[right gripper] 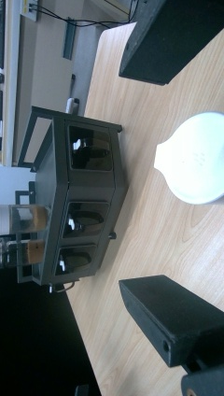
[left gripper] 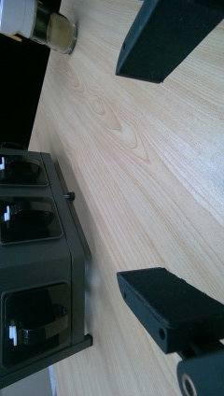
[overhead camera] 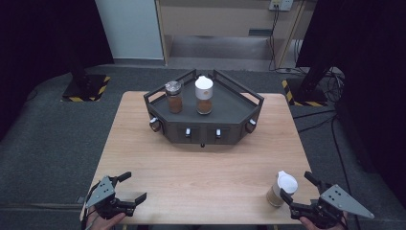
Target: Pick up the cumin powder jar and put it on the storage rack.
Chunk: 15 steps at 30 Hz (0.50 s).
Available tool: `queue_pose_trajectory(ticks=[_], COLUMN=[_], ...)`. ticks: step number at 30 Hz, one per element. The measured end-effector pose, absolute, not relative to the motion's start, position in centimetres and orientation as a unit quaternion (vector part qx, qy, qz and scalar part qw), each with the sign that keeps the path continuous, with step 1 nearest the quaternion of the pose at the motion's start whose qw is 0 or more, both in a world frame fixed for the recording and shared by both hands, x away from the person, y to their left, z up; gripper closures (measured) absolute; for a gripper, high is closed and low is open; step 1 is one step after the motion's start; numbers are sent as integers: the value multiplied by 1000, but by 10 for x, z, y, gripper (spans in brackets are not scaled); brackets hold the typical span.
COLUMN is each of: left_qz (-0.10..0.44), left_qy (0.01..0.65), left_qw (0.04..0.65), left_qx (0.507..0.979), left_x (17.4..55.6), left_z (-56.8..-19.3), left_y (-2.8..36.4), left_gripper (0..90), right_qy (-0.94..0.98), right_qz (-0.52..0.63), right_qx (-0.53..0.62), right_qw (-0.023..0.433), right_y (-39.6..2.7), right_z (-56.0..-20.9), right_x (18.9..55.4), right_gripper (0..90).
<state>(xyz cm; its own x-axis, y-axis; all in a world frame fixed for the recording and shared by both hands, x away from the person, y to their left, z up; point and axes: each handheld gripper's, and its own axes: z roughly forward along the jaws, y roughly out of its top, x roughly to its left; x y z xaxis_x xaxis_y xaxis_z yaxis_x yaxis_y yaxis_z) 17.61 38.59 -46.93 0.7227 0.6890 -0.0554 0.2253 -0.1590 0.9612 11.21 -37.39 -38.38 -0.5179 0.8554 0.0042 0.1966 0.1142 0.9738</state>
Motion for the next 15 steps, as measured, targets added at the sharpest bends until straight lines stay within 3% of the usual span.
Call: queue_pose_trajectory(ticks=[15], left_qz=[201], left_qy=[313], left_qw=[571], left_qx=[732], left_x=[177], left_z=[-471], left_y=[387], left_gripper=[22], right_qy=[699], right_qz=[522], right_qx=[397], right_qw=[285], right_y=[-378], right_z=[-363], right_x=[120], right_gripper=[21])
